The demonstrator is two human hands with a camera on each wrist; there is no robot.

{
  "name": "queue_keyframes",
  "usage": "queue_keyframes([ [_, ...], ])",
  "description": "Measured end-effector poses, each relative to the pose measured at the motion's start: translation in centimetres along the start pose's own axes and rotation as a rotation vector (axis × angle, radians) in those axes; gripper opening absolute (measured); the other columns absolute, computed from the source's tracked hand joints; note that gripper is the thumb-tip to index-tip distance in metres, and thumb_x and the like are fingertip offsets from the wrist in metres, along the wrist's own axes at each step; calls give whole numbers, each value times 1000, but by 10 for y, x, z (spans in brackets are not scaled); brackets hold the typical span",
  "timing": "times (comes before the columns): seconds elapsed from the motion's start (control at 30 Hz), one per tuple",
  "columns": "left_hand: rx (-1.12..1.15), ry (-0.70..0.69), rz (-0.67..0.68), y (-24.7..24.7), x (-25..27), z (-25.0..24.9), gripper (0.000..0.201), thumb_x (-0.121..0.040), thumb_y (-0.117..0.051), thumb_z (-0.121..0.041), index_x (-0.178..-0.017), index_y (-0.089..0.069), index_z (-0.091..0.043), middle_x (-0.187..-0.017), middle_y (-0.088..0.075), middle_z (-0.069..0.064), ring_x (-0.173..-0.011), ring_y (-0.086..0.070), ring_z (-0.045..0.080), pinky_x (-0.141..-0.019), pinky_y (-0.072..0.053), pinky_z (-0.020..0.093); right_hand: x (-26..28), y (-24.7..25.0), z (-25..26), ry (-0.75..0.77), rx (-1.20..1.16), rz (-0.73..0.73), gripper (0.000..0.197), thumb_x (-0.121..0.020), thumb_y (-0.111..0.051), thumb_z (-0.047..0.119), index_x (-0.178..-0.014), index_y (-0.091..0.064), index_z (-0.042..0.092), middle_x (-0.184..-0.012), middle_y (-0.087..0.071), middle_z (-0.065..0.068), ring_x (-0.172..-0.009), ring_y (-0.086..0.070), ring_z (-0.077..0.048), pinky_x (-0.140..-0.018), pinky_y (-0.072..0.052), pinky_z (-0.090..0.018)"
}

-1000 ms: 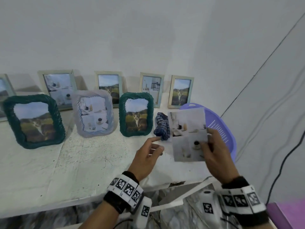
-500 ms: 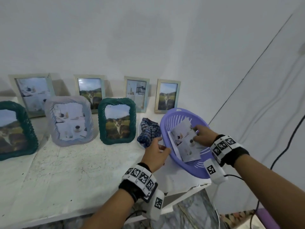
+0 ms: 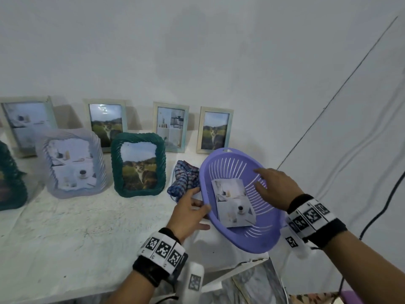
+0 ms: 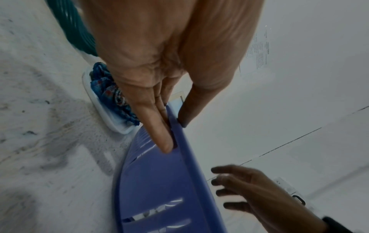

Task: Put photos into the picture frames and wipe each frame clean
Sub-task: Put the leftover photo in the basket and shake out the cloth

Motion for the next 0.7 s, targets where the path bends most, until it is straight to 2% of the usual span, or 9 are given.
queue_keyframes([
  [0.07, 0, -8, -11, 0, 0, 0, 53, -92, -63, -11, -139, -40, -23, -106, -58, 12, -90, -68, 28, -61, -59, 32, 14, 6, -14, -62, -16, -70, 43, -95, -48, 31, -136, -47, 17, -124, -56, -10, -114, -51, -30, -92, -46, -40],
  [0.13, -1, -17, -25, 0, -2, 0, 51, -92, -62, -10, -137, -42, -23, -104, -59, 10, -89, -68, 26, -61, -59, 32, 24, -6, -28, -109, -47, -44, 41, -95, -50, 28, -133, -50, 13, -125, -55, -12, -113, -52, -31, -93, -45, -38],
  [0.23, -14, -46, -32, -3, -8, -7, 43, -94, -58, -9, -131, -45, -26, -104, -58, 9, -87, -67, 22, -61, -59, 30, 27, -17, -36, -81, -163, -58, 38, -94, -55, 19, -130, -54, 6, -129, -53, -14, -113, -55, -30, -96, -40, -32],
  [0.3, -26, -62, -36, -4, -14, -14, 39, -96, -55, -8, -129, -45, -26, -110, -57, 10, -87, -66, 21, -59, -58, 28, 24, -15, -38, -68, -220, -104, 37, -93, -55, 14, -129, -55, 4, -131, -53, -15, -116, -54, -30, -98, -39, -33],
  [0.43, -89, -75, -51, -4, -29, -23, 39, -97, -53, -9, -131, -45, -26, -118, -57, 16, -94, -67, 26, -65, -61, 35, 11, -16, -46, -96, -267, -132, 36, -93, -54, 11, -128, -57, 2, -136, -52, -14, -122, -51, -30, -103, -36, -34],
  [0.57, -178, -107, -67, 1, -31, -26, 37, -97, -54, -13, -129, -44, -29, -111, -60, 12, -91, -67, 27, -68, -60, 39, 13, -18, -44, -108, -271, -123, 39, -93, -55, 14, -131, -54, 6, -141, -47, -16, -125, -46, -34, -104, -35, -38],
  [0.63, -299, -166, -103, 9, -27, -28, 37, -96, -56, -20, -130, -45, -31, -109, -62, 6, -91, -67, 24, -73, -59, 40, 28, -1, -25, -64, -241, -255, 36, -92, -56, 15, -127, -57, 9, -140, -46, -16, -123, -44, -38, -101, -38, -42],
  [0.7, -477, -271, -178, 25, -19, -33, 36, -95, -57, -22, -130, -52, -23, -110, -65, 3, -93, -64, 19, -80, -57, 39, 58, 26, 26, 155, -238, -448, 29, -90, -52, 20, -115, -64, 8, -124, -57, -13, -108, -54, -32, -91, -45, -38],
])
Point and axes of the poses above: each hand's wrist, its own x-axis away from the middle knuckle, its own y-axis out of the back of the hand, z = x × y, the point moved 10 cm from there along -x, towards the middle knuckle
